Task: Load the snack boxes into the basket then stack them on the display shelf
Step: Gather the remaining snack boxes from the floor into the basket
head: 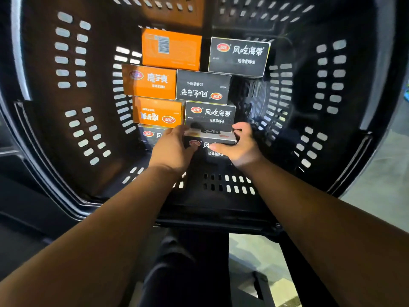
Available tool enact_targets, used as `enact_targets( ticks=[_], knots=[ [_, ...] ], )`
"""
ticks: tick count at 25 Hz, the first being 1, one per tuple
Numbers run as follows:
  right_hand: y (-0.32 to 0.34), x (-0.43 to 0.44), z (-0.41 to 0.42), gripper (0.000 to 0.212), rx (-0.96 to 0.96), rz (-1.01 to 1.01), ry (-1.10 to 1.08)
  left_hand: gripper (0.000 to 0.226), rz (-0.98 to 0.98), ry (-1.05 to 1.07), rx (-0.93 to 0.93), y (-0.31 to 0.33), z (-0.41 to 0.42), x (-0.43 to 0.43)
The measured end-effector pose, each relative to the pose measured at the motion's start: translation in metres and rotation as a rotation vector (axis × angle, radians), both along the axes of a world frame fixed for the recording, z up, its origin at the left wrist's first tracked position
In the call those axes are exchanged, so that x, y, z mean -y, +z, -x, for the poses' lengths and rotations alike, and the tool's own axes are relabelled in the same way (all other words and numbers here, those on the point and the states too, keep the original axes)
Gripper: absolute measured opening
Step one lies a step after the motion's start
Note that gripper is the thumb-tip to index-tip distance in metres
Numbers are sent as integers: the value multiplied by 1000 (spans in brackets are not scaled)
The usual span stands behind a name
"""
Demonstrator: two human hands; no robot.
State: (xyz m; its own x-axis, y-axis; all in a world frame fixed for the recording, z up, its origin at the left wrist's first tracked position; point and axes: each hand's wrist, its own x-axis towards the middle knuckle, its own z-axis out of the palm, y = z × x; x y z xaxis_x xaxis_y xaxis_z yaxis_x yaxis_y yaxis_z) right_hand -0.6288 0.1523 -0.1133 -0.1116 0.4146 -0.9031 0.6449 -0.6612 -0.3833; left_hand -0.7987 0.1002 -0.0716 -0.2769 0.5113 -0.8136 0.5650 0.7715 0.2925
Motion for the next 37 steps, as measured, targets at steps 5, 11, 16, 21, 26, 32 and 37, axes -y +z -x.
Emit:
enact_targets(
  ticks=[5, 11, 16, 21, 26, 32, 37],
  knots=[
    [-17, -1, 2, 68, 83, -36, 82, 46, 51, 34, -42, -25, 4, -15],
    [-16, -8, 19, 83, 201, -19, 324, 43, 90, -48, -89, -24, 8, -17],
    [57, -22, 20, 86, 272, -140, 612, 63, 37, -344, -160, 46, 11, -17],
    [217, -57, 7, 88, 356, -442, 809, 78, -141, -566, -291, 177, 21, -41],
    [390, -69, -15, 86, 434, -685, 719, 80, -409, -664, -335, 337, 18, -69],
    [534, -36, -74, 80, 552, -878, 514, 77, -742, -774, -408, 481, -29, -76],
    [596, 6, -157, 80, 686, -964, 323, 79, -948, -895, -398, 555, -113, -69]
  ],
)
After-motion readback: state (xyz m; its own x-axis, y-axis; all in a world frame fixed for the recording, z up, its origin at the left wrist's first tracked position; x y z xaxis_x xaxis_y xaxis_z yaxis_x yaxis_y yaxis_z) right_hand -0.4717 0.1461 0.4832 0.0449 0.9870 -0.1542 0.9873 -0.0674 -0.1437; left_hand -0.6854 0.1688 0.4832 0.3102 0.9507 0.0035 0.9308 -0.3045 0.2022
